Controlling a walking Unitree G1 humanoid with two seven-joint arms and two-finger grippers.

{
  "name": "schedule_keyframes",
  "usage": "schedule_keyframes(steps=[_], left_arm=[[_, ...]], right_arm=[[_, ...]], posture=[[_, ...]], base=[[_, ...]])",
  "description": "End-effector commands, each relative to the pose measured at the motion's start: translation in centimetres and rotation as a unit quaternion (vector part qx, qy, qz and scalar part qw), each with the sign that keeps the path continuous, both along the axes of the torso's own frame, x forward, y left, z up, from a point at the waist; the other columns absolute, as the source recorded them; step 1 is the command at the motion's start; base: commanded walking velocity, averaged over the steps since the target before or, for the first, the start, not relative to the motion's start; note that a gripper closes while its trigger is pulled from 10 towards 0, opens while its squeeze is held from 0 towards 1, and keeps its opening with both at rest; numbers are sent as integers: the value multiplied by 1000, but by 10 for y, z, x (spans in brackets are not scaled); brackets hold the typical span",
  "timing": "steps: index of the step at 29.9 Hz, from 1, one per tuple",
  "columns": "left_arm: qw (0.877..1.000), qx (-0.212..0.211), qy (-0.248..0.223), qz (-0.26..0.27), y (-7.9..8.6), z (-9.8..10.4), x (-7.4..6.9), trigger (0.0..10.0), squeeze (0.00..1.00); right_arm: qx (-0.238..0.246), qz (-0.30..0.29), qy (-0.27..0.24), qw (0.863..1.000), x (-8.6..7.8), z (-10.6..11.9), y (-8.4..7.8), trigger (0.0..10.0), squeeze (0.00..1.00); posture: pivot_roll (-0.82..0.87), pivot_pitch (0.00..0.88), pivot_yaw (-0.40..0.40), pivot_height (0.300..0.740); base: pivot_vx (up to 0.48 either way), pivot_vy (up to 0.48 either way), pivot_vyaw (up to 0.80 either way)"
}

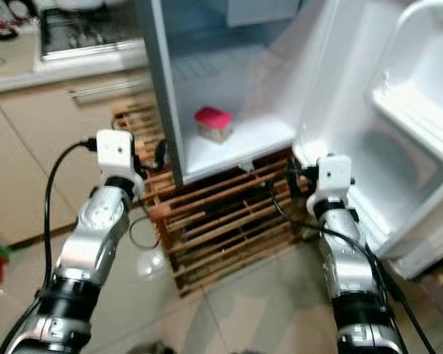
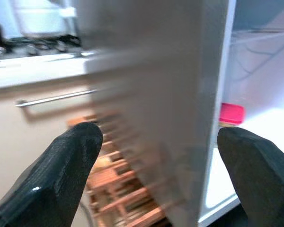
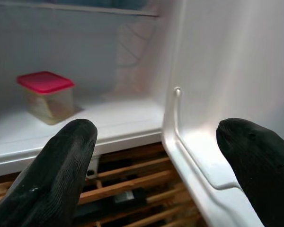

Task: Restocking fridge

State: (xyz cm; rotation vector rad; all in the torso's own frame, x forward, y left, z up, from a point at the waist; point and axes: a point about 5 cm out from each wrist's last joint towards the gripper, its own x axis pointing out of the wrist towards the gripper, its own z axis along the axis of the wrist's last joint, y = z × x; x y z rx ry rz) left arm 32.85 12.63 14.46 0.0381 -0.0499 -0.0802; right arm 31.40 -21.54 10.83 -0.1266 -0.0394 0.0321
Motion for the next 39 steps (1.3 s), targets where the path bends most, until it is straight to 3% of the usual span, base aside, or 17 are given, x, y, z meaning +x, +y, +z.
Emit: schedule_keyframes(steps=[1,10,13,14,16,18,21,23,27,28,29,30,35,39], left_arm=[[1000,-5,-3,-6,-4,4,1,10000,0],[1000,-6,-1,6,-1,4,1,10000,0],[1000,16,14,9,1,-1,2,10000,0],[998,51,27,13,3,-6,4,10000,0],[996,73,46,38,18,-15,9,10000,0],[995,58,53,63,31,-18,11,10000,0],[995,37,55,70,38,-18,10,10000,0],[997,25,44,52,43,-17,-1,10000,0],[999,-8,38,13,45,-21,-19,10000,0],[1000,-6,18,-13,47,-22,-31,10000,0],[1000,-6,18,-13,47,-22,-31,10000,0],[1000,10,4,-22,49,-25,-41,10000,0],[1000,1,16,16,55,-36,-46,10000,0],[999,22,-5,26,50,-29,-37,10000,0]], right_arm=[[-6,-6,-3,1000,1,3,-6,10000,0],[-5,3,-4,1000,-4,7,-12,10000,0],[-6,8,2,1000,-13,4,-12,10000,0],[7,0,0,1000,-17,4,-13,10000,0],[41,-22,-9,999,-25,6,-8,10000,0],[64,-41,-25,997,-31,9,2,10000,0],[78,-49,-34,995,-36,10,14,10000,0],[79,-59,-37,994,-49,7,28,10000,0],[74,-66,-39,994,-59,5,31,10000,0],[71,-69,-36,994,-64,4,31,10000,0],[71,-69,-36,994,-64,4,31,10000,0],[72,-72,-33,994,-66,3,31,10000,0],[70,-80,-37,994,-63,4,27,10000,0],[56,-78,-38,995,-55,5,22,10000,0]], posture=[[43,0,4,740],[52,0,-3,740],[51,0,-1,740],[52,0,-1,740],[39,0,2,740],[35,0,4,740],[29,0,8,740],[29,0,14,740],[32,0,24,740],[34,0,27,740],[34,0,27,740],[34,0,26,740],[41,0,18,740],[46,0,9,740]], base=[[0,0,0],[0,0,0],[0,0,0],[0,0,0],[0,0,0],[0,0,0],[0,0,0],[0,0,0],[0,0,0],[0,0,0],[0,0,0],[0,0,0],[0,0,0],[0,0,0]])
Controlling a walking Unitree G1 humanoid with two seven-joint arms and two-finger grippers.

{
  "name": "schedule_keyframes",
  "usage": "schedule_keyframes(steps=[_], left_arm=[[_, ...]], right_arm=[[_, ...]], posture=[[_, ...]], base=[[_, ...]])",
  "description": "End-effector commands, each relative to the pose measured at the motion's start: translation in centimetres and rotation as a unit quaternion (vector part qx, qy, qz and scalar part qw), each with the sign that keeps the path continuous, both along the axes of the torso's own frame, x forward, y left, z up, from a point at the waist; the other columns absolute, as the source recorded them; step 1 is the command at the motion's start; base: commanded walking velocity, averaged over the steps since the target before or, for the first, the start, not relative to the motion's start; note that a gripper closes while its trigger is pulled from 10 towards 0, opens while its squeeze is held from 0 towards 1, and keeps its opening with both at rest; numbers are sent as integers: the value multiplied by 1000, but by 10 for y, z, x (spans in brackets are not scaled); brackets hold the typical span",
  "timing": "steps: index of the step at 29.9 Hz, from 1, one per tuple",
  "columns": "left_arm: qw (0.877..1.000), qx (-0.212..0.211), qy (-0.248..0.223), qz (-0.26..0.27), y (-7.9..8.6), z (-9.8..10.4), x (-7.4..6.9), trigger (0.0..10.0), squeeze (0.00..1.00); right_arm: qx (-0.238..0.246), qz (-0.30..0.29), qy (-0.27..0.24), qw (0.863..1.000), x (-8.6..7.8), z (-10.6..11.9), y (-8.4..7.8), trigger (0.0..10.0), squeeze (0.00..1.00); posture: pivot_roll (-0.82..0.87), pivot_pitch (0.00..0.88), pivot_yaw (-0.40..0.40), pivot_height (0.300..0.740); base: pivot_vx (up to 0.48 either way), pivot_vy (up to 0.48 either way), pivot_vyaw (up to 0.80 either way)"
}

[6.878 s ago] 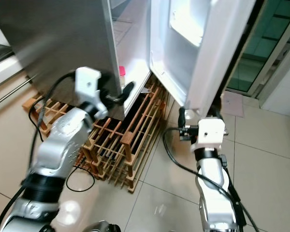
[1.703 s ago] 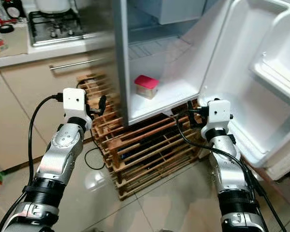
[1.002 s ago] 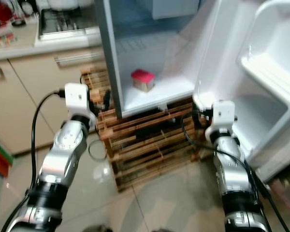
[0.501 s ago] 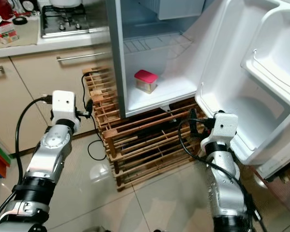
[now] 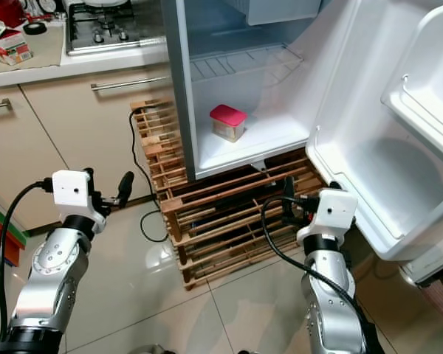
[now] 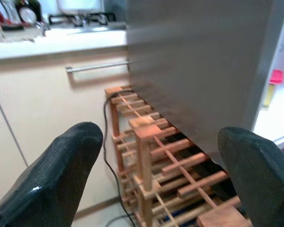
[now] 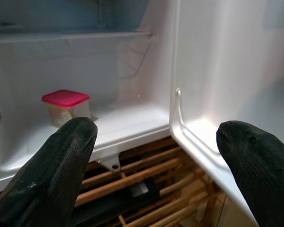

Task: Restocking fridge

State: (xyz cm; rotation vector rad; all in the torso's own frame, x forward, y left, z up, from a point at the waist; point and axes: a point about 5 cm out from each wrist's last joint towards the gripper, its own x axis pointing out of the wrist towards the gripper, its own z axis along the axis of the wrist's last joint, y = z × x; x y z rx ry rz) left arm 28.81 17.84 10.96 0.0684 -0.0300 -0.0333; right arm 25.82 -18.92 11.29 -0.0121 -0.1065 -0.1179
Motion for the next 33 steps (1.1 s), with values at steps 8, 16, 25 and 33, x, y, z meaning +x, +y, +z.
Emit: schedule_keyframes(steps=[8,16,25,33], left_arm=[[999,26,-24,-7,-10,13,12,10000,0],[1000,19,-22,7,-14,15,17,10000,0],[1000,19,-24,2,-20,19,20,10000,0],[1000,14,-21,11,-18,19,22,10000,0]], right_arm=[[-24,-11,11,1000,10,-3,-16,10000,0],[-30,6,10,999,16,-3,-13,10000,0],[-32,3,14,999,19,-4,-15,10000,0],[-41,32,20,998,23,-6,-13,10000,0]], posture=[[41,0,17,740],[51,0,14,740],[60,0,12,740],[66,0,9,740]], base=[[0,0,-470],[0,-286,0],[0,-421,317],[41,-39,0]])
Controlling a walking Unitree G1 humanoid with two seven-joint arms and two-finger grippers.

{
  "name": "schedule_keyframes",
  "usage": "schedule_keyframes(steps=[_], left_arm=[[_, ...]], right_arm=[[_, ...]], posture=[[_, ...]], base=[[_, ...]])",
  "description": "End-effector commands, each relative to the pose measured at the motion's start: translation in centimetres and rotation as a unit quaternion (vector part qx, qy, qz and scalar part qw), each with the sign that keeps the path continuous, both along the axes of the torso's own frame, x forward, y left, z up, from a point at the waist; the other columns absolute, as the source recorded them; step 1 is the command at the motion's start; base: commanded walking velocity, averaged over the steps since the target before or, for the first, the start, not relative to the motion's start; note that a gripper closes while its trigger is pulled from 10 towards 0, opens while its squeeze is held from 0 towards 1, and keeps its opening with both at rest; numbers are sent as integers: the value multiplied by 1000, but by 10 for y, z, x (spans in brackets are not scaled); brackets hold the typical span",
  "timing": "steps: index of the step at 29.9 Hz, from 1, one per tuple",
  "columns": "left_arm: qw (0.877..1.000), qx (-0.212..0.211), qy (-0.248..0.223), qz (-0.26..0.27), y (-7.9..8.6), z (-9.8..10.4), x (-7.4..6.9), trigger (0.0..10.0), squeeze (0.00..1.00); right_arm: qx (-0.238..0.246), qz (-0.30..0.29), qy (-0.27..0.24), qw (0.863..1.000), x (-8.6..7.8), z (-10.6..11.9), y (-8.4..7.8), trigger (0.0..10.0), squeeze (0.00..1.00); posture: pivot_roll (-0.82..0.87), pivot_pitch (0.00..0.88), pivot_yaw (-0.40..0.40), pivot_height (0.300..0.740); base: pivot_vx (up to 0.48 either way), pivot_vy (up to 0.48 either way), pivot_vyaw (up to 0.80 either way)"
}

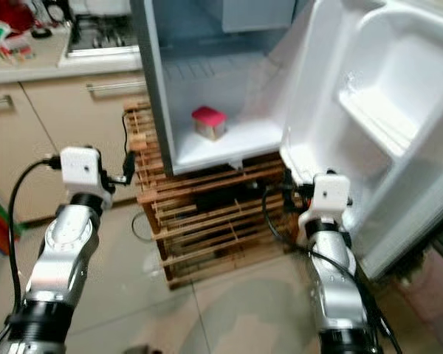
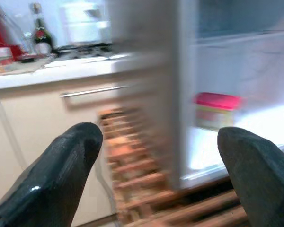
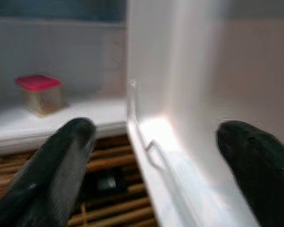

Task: Restocking fridge

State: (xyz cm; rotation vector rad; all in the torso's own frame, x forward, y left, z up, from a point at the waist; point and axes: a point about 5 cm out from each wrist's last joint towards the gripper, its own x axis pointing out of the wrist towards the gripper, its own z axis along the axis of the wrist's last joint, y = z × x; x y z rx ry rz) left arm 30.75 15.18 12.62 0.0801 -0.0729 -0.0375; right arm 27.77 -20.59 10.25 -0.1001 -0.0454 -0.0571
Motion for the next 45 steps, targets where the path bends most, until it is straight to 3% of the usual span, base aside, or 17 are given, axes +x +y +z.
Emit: schedule_keyframes(steps=[1,4,10,18,22,25,30,33,35,38,41,45], left_arm=[[1000,9,0,16,9,3,3,10000,0],[1000,9,-1,19,10,4,2,10000,0],[1000,8,0,26,12,4,0,10000,0],[1000,14,0,21,10,5,0,10000,0],[999,23,3,30,10,5,7,10000,0],[999,16,3,30,10,6,9,10000,0],[1000,19,4,22,2,7,15,10000,0],[999,18,27,0,-3,2,16,10000,0],[999,36,33,-5,2,-4,13,10000,0],[998,20,57,-11,12,-15,5,10000,0],[998,-1,53,-18,15,-16,-2,10000,0],[999,11,33,-2,17,-16,-8,10000,0]], right_arm=[[2,12,-12,1000,5,6,2,10000,0],[12,43,-12,999,7,11,2,10000,0],[7,126,18,992,-8,-1,12,10000,0],[-18,167,47,985,-7,-5,-3,10000,0],[26,49,3,998,12,9,-2,10000,0],[31,40,-5,999,15,12,4,10000,0],[50,56,-7,997,21,9,30,10000,0],[58,42,-18,997,15,9,33,10000,0],[63,26,-15,998,8,4,29,10000,0],[63,13,-6,998,-1,-2,26,10000,0],[65,8,-1,998,-5,-5,26,10000,0],[82,-15,3,997,-8,-10,21,10000,0]], posture=[[74,0,4,740],[84,0,-2,740],[90,0,-4,740],[92,0,-7,740],[87,0,-11,740],[86,0,-10,740],[79,0,-6,740],[80,0,-5,740],[75,0,-3,740],[73,0,-5,740],[79,0,-4,740],[75,0,4,740]], base=[[0,0,0],[0,0,0],[0,0,0],[0,0,0],[0,0,0],[0,0,221],[0,0,597],[0,0,554],[0,0,550],[0,0,542],[0,0,535],[0,0,533]])
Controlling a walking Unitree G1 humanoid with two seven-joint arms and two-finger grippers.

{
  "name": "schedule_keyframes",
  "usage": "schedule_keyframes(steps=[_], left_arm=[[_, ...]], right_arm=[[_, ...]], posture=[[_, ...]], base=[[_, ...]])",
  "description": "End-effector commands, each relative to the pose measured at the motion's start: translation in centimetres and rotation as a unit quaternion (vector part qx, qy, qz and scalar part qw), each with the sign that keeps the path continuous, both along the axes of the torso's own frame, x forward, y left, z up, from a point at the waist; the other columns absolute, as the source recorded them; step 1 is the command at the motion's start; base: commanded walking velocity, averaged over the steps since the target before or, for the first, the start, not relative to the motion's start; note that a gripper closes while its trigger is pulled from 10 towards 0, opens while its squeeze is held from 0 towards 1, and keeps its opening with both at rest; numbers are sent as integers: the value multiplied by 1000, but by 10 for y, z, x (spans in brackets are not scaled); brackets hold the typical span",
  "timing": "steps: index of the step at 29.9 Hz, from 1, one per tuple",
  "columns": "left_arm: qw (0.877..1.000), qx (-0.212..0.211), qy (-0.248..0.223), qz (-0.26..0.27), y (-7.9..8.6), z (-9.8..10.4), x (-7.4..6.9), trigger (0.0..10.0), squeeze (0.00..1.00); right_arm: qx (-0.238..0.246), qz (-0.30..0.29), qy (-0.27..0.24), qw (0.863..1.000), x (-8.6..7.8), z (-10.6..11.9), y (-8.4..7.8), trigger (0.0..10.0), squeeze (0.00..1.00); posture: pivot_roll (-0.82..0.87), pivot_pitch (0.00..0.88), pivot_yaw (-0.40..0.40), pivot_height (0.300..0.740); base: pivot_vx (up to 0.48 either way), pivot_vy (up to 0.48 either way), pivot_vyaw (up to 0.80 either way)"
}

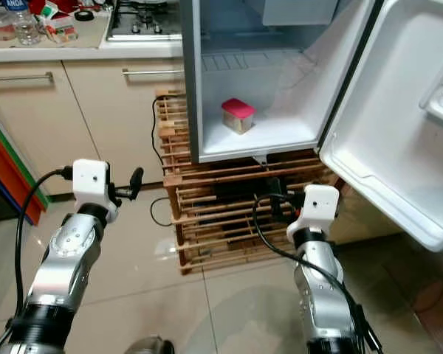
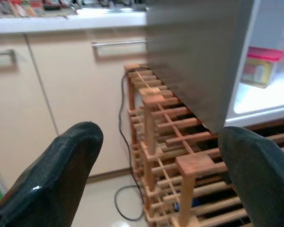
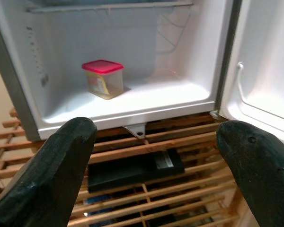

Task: Restocking fridge

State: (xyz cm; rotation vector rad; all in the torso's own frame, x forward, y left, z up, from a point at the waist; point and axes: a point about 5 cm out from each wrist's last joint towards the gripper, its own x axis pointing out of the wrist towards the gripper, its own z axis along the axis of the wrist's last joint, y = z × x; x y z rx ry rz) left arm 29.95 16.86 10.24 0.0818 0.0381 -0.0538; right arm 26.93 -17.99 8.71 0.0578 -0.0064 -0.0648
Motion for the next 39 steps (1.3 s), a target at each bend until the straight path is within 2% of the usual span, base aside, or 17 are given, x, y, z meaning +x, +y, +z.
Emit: schedule_keyframes(steps=[1,3,4,5,6,7,8,10,11,14,17,19,23,24,25,29,39], left_arm=[[1000,13,-23,5,0,7,-1,10000,0],[999,26,-33,9,2,8,-2,10000,0],[998,20,-54,13,3,12,-3,10000,0],[992,36,-116,28,9,24,-6,10000,0],[992,36,-116,28,9,24,-6,10000,0],[986,69,-151,34,14,28,-10,10000,0],[984,76,-154,37,15,28,-11,10000,0],[989,74,-125,34,14,18,-10,10000,0],[993,60,-97,32,12,8,-11,10000,0],[997,22,-58,34,10,-7,-14,10000,0],[999,-15,-19,43,10,-23,-18,10000,0],[999,-22,-7,40,7,-28,-19,10000,0],[998,-41,-3,38,1,-26,-16,10000,0],[996,-71,-3,47,2,-21,-12,10000,0],[996,-80,-5,50,3,-20,-10,10000,0],[993,-92,3,67,8,-21,-6,10000,0],[994,-99,8,47,4,-16,5,10000,0]], right_arm=[[5,-18,-14,1000,0,5,-6,10000,0],[3,-25,-25,999,0,7,-8,10000,0],[0,-26,-39,999,-2,9,-9,10000,0],[-16,-32,-58,998,-5,11,-11,10000,0],[-16,-32,-58,998,-5,11,-11,10000,0],[-21,-46,-56,997,-9,6,-16,10000,0],[-21,-52,-52,997,-10,3,-19,10000,0],[-22,-58,-40,997,-13,-4,-23,10000,0],[-27,-56,-30,998,-15,-8,-26,10000,0],[-32,-51,-14,998,-17,-14,-30,10000,0],[-37,-43,-5,998,-17,-17,-31,10000,0],[-40,-38,-4,998,-17,-18,-31,10000,0],[-39,-34,-4,999,-16,-19,-30,10000,0],[-37,-28,-5,999,-15,-17,-28,10000,0],[-36,-26,-6,999,-14,-16,-26,10000,0],[-32,-23,1,999,-13,-20,-24,10000,0],[-29,-12,-3,999,-13,-19,-21,10000,0]], posture=[[74,0,5,740],[70,0,10,740],[66,0,13,740],[63,0,13,740],[63,0,13,740],[60,0,7,740],[61,0,5,740],[61,0,2,740],[58,0,-1,740],[58,0,-13,740],[54,8,-28,740],[53,10,-28,740],[53,11,-29,740],[49,4,-28,740],[49,4,-28,740],[46,0,-24,740],[39,0,-2,740]], base=[[0,0,538],[0,0,531],[0,0,544],[0,0,581],[0,0,581],[0,0,0],[0,0,0],[0,0,0],[0,0,0],[0,0,0],[0,0,0],[0,0,0],[259,0,0],[356,322,0],[356,322,0],[73,446,0],[0,480,0]])
